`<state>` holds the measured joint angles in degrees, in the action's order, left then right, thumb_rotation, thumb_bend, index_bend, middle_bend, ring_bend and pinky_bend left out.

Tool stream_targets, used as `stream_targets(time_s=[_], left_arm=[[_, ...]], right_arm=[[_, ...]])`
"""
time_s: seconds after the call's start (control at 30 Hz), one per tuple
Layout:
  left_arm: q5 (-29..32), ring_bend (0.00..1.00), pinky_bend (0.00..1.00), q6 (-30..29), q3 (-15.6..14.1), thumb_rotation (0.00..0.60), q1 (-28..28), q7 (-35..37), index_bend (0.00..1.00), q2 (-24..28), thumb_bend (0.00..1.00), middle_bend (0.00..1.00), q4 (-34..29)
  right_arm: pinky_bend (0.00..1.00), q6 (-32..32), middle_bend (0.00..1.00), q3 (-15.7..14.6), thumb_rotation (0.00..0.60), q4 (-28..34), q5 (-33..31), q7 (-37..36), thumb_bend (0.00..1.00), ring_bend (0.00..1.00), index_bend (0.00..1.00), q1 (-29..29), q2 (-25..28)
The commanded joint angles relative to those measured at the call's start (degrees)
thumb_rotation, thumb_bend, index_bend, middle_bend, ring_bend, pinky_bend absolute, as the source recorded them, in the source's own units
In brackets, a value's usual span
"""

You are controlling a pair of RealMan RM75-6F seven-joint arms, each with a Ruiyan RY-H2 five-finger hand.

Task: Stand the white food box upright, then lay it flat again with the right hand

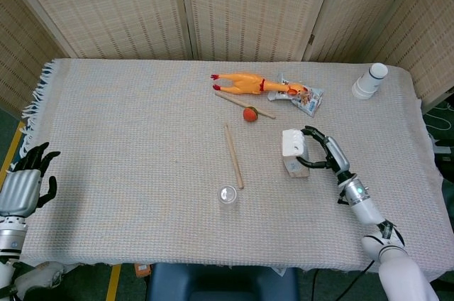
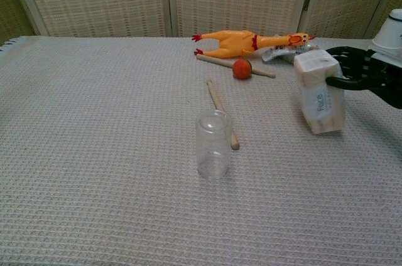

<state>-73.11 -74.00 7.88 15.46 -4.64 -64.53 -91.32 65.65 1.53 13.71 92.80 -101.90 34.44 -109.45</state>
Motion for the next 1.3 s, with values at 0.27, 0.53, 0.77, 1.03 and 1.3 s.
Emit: stream_targets(time_s=[0.27,0.53,0.77,1.03,1.3], left_arm=[[-0.13,0.00,0.16,-0.17,-0.05,0.600,-0.01,-0.29,0.19,-0.06,0.63,0.00,-0.17],[-0.58,0.00,0.16,-0.52,-0.27,0.600,-0.06,-1.00,0.19,-0.20,0.63,0.00,-0.59],[-0.61,0.00,0.17,-0.53,-0.20,0.600,0.01,-1.06,0.19,-0.17,0.63,0.00,-0.66],[-0.69,0.00,0.17,-0.73,-0.19,0.600,-0.05,-1.07,0.19,-0.21,0.63,0.00,-0.60],[-0.97,0.00,0.16,-0.90,-0.29,0.600,-0.05,-1.54,0.19,-0.06,0.63,0.00,-1.24]], right_arm=[[0.00,2.07,0.39,-1.72,0.600,0.53,0.17,-0.56,0.25,0.19,0.38,-2.41,1.59],[0.00,1.25,0.39,-3.96,0.600,0.67,1.23,-0.33,0.25,0.19,0.32,-3.47,2.82],[0.00,3.30,0.29,-5.18,0.600,1.74,2.20,-1.31,0.25,0.10,0.17,-3.26,4.52],[0.00,5.03,0.11,-5.85,0.600,3.26,2.62,-1.05,0.17,0.00,0.05,-3.38,6.82],[0.00,8.17,0.00,-9.61,0.600,8.40,5.83,0.54,0.06,0.00,0.00,-4.54,14.00]])
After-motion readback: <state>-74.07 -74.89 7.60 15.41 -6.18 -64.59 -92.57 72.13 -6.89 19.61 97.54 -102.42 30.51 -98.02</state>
